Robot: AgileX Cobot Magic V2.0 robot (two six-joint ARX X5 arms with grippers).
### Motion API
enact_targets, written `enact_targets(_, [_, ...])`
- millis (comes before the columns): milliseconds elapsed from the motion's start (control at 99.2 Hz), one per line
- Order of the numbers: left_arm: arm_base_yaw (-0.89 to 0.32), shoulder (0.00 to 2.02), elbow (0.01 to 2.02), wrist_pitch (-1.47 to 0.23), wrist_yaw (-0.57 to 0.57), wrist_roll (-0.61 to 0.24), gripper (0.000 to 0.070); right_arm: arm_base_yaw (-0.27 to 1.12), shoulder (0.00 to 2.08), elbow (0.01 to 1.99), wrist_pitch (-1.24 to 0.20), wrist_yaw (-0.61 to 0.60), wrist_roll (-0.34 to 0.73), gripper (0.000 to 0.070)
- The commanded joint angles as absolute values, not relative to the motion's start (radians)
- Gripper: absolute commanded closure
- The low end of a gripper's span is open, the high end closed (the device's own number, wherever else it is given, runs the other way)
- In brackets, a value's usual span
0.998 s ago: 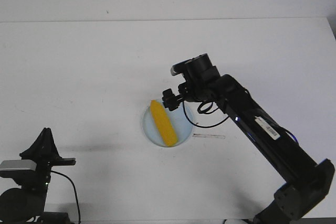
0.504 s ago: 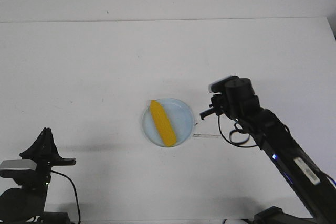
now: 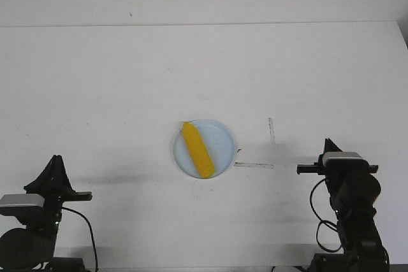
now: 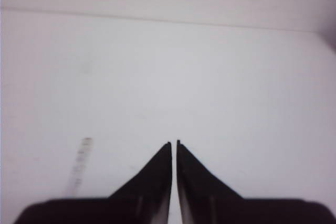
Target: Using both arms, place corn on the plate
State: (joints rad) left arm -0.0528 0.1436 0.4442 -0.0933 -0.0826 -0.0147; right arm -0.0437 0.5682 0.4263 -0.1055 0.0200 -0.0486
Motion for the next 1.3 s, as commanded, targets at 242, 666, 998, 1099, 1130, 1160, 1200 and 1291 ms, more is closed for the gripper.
enact_targets(242, [-0.052,0.142,0.449,-0.081,-0.086,-0.020,0.0698,-0.065,0.196,0.393,-0.173,-0.012,-0.051,0.0686])
enact_targets(666, [-0.052,0.142,0.449,-0.081,-0.086,-0.020,0.0698,-0.065,0.002,0.395,-0.143,0.001,-0.051,0.0686])
enact_targets(998, [-0.052,0.142,0.449,-0.081,-0.086,-0.019,0.0698,-0.065,0.002,0.395,-0.142,0.000,-0.051,0.0686])
enact_targets(1099, [-0.052,0.142,0.449,-0.081,-0.086,-0.019,0.0699,-0.065,0.002,0.395,-0.142,0.001,-0.051,0.0686])
enact_targets(1130, [-0.052,0.142,0.449,-0.081,-0.086,-0.019,0.0698,-0.065,0.002,0.395,-0.142,0.000,-0.051,0.0686])
enact_targets(1160, [-0.052,0.142,0.449,-0.081,-0.086,-0.019,0.0699,-0.065,0.002,0.395,-0.142,0.001,-0.051,0.0686])
enact_targets(1200, [-0.052,0.142,0.449,-0.081,-0.086,-0.019,0.0698,-0.065,0.002,0.395,-0.142,0.000,-0.051,0.0686])
enact_targets(1291, [-0.051,0.126,0.448,-0.080,-0.094,-0.019,0.0699,-0.065,0.002,0.395,-0.142,0.000,-0.051,0.0686])
